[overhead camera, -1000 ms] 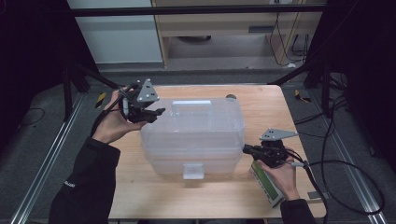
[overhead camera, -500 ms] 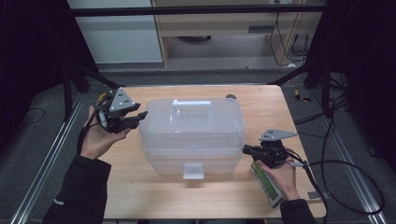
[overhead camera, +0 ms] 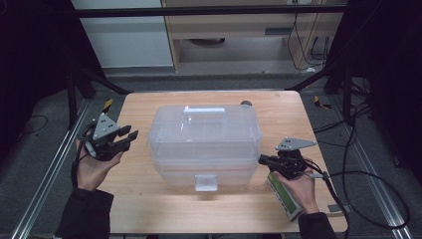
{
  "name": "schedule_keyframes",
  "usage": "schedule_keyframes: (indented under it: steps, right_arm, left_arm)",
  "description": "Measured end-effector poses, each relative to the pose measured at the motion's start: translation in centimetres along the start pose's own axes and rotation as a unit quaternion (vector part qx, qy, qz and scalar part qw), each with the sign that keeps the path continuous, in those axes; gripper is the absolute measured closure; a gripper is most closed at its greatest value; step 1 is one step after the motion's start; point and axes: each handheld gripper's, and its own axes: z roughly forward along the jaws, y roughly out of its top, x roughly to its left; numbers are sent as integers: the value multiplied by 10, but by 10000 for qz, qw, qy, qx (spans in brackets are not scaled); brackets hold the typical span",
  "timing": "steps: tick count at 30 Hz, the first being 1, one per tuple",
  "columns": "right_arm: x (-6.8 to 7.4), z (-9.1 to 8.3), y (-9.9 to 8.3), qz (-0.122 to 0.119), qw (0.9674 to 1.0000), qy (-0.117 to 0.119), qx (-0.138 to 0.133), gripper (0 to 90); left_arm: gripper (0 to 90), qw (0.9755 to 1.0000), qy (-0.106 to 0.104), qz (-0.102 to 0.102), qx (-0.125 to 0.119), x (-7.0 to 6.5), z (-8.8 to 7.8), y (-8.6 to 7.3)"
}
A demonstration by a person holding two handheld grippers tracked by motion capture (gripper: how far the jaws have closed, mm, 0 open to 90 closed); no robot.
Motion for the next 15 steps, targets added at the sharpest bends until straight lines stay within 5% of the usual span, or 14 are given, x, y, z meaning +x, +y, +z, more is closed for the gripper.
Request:
schedule_keyframes:
  steps: [1,6,15]
  right_arm:
    - [0,0,0,-3,10000,6,4,900]
    - [0,0,0,-4,10000,-2,1,900]
    - [0,0,0,-11,10000,-1,12,900]
  left_arm:
    - [698,9999,46,-158,54,0,-1,-9]
    - [744,9993,125,-325,108,-2,1,-24]
    - [833,9976,-90,-630,287,-11,12,-52]
